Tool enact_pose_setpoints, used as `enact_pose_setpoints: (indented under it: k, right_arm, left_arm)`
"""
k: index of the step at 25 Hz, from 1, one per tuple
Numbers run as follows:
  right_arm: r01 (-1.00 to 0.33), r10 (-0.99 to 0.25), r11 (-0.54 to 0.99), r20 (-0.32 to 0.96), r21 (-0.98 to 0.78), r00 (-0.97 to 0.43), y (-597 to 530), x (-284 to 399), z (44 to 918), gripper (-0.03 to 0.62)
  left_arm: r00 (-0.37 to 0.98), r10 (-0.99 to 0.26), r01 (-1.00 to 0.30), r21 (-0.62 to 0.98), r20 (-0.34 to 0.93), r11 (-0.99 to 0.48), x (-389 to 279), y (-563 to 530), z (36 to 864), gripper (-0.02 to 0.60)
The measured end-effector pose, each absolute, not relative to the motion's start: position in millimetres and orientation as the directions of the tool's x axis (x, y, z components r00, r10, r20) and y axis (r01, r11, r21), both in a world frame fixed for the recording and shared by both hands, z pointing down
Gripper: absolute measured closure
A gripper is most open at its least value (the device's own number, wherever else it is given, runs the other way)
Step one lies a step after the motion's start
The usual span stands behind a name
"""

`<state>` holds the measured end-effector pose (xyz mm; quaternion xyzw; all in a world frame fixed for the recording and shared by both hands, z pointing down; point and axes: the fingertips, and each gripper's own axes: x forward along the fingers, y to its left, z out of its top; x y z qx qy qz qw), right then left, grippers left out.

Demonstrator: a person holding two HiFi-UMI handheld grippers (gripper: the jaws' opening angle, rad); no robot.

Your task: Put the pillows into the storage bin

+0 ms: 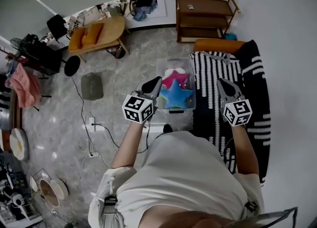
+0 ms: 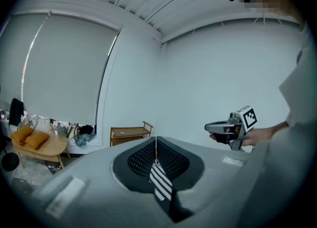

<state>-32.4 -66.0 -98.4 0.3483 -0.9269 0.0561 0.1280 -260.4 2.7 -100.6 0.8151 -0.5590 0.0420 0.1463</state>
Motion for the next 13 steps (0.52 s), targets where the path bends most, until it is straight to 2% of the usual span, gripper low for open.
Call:
enact_pose_setpoints:
  k: [13]
  right_arm:
    - [-0.654,-0.628,0.757,0.264,-0.014,-0.732,-63.4,-37.1,-102.5,0.591]
  left_arm:
    - [0.368,-0.898,-0.925,0.198,0.243,-0.325,-264.1,5.0,-96.2,0.563]
